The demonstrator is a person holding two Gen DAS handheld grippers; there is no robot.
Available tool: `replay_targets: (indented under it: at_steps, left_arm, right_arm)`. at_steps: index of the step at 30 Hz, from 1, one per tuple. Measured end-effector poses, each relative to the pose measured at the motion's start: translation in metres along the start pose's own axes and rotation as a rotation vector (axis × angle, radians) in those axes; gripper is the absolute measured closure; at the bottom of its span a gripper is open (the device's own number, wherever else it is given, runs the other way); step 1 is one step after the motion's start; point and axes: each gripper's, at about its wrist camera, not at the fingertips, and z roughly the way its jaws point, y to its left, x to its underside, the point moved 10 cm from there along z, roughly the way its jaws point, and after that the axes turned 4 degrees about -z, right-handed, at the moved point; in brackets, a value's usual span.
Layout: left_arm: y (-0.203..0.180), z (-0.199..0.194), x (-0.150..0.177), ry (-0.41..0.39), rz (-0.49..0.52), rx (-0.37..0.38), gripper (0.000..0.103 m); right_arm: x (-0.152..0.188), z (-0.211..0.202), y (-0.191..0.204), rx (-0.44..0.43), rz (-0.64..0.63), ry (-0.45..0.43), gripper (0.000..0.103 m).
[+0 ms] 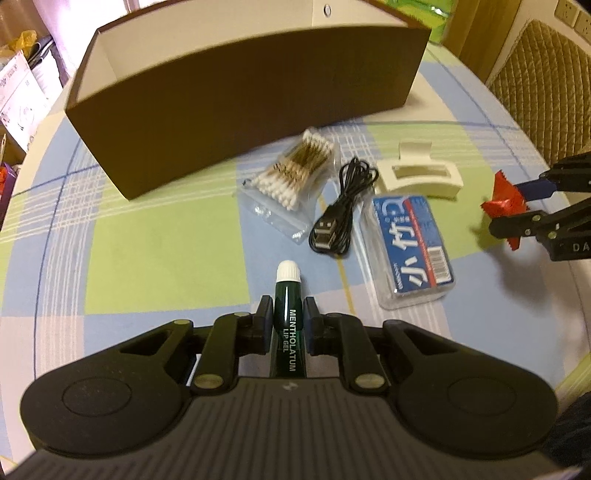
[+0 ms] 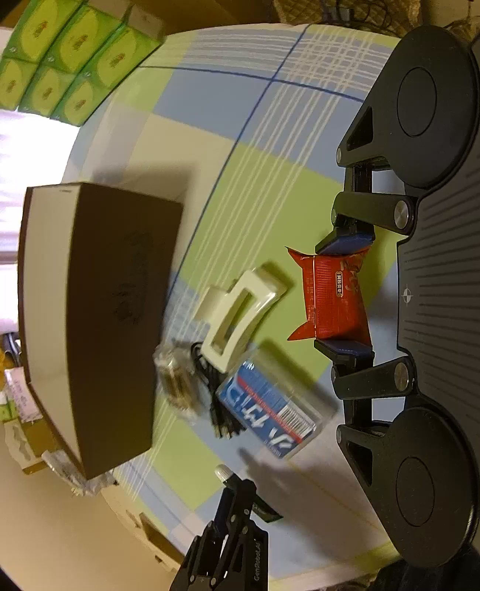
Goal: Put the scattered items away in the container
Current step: 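Lift the lip gel and candy packet with both tools and carry them over the box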
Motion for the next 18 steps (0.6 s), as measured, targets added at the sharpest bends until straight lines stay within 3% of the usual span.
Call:
replay_targets:
  at_steps: [18]
  left_arm:
    - [0.011,-0.066,-0.051,-0.17,-0.043,0.046,0.09]
  right_arm:
    - [-0.047,-0.03,0.016,-0.061,-0.038,-0.117,0.054]
